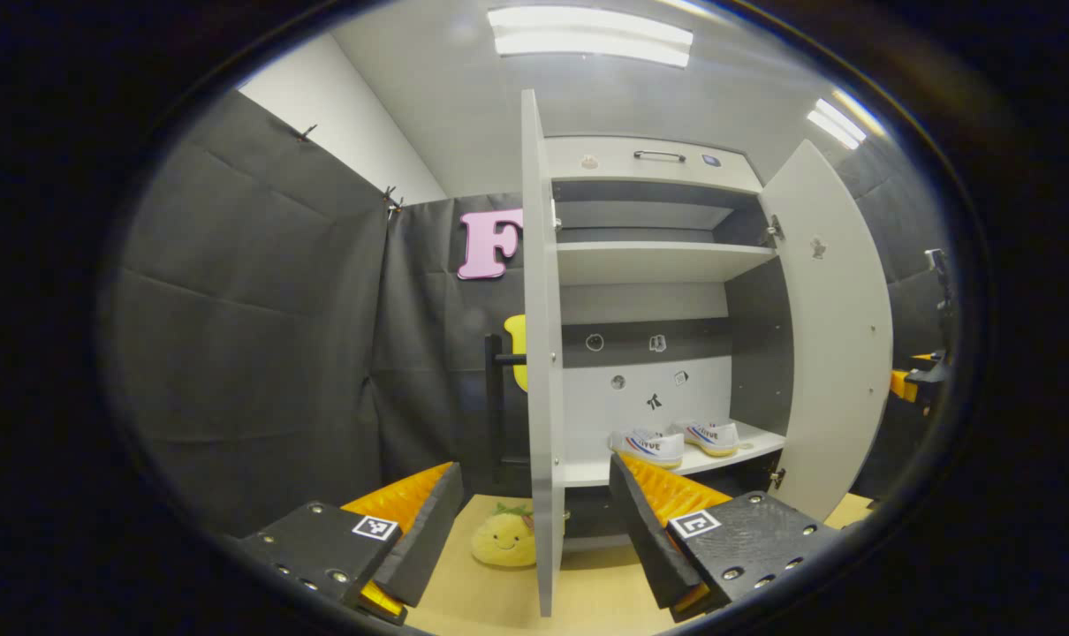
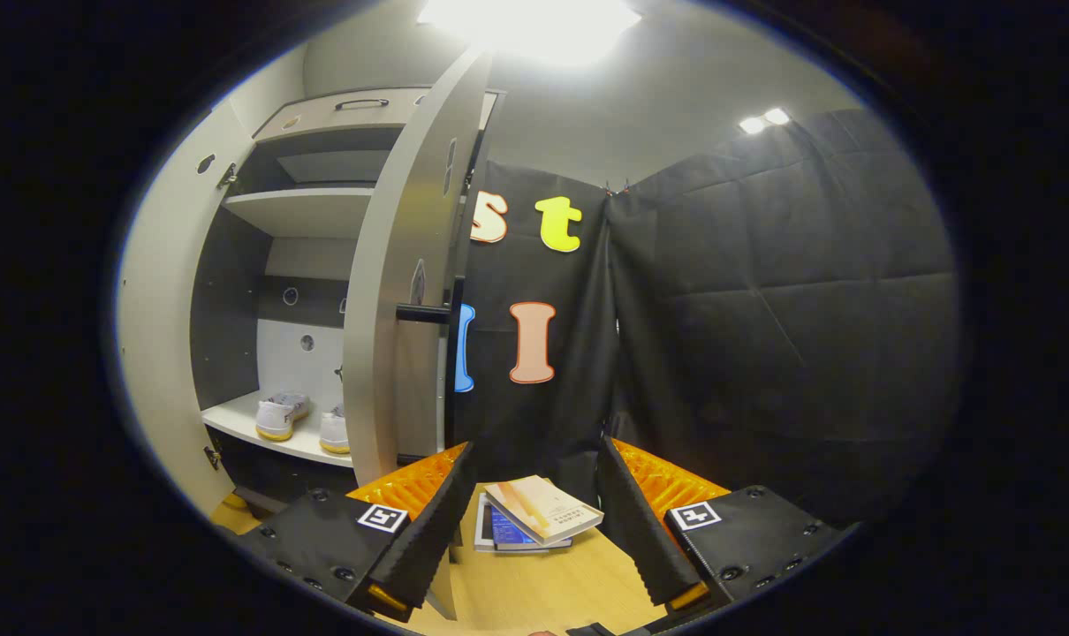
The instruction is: Grab one shoe with the right hand and put it into the shoe cabinet, grab the other shoe with the left hand and put it into the shoe cabinet; then close the right door with the right hand and the left door with the left hand.
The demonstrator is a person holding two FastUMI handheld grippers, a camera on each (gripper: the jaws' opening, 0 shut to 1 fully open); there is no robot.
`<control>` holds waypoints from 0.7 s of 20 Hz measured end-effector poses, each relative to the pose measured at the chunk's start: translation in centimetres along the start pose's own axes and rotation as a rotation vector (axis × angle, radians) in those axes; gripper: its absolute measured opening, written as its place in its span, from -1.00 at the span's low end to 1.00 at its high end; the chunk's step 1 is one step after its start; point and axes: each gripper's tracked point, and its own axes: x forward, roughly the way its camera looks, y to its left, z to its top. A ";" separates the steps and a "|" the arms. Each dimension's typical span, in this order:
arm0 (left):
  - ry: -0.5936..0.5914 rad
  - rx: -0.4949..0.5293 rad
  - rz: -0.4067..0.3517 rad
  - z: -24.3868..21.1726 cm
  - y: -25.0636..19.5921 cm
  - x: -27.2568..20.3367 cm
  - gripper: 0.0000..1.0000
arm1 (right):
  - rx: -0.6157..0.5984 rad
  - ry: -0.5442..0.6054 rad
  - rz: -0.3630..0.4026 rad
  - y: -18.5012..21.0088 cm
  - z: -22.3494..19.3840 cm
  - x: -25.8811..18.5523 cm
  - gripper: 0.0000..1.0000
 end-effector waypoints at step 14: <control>0.008 0.012 0.061 0.2 0.5 -0.2 0.90 | 0.026 -0.042 0.252 9.0 1.2 0.8 0.84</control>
